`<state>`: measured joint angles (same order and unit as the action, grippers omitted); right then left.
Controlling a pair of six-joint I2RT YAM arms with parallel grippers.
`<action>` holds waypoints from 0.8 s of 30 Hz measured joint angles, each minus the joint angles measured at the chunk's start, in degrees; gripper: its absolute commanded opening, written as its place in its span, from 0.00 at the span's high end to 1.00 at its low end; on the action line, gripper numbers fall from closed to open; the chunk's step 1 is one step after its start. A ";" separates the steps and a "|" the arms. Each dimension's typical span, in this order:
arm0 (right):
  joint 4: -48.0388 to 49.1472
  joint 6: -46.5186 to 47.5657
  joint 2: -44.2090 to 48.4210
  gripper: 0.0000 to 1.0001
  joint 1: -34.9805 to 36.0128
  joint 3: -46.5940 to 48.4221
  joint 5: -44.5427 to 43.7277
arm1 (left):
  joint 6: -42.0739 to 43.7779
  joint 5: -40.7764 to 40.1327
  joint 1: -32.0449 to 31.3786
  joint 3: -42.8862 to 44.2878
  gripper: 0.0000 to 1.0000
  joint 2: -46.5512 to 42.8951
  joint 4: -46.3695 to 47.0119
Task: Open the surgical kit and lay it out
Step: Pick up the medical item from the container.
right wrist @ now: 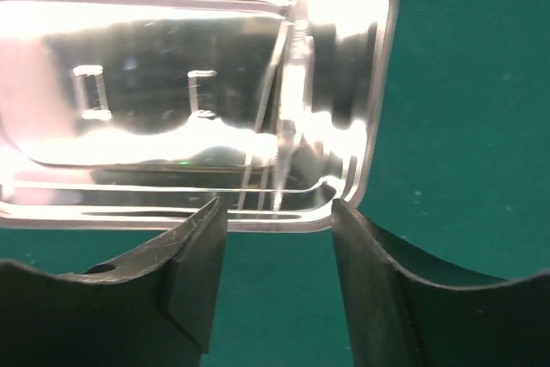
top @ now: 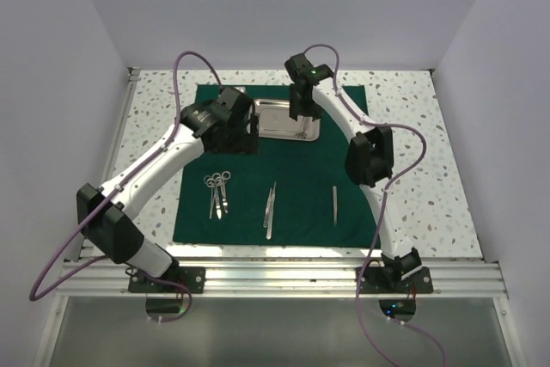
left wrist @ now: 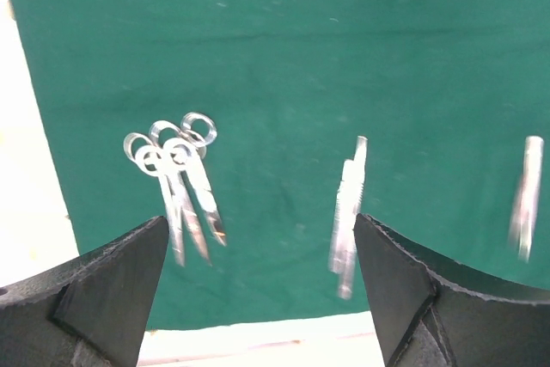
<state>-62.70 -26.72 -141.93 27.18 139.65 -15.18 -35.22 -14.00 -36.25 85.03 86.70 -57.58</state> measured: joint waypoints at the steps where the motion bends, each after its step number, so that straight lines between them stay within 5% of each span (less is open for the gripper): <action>1: -0.39 -0.22 0.00 0.46 -0.35 0.00 -0.17 | 1.51 0.37 0.98 0.31 0.08 0.92 0.07; 11: -0.74 -2.05 -0.13 0.59 -1.90 -3.02 0.37 | 9.60 3.56 10.05 1.14 0.08 4.02 1.70; 24: -0.11 -2.21 -1.46 0.63 -1.57 -5.20 2.89 | 9.94 5.35 11.50 0.11 0.09 4.96 4.72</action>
<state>-62.81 -28.93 -143.39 25.61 134.45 -12.29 -25.28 -8.64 -24.75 85.14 91.66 -52.86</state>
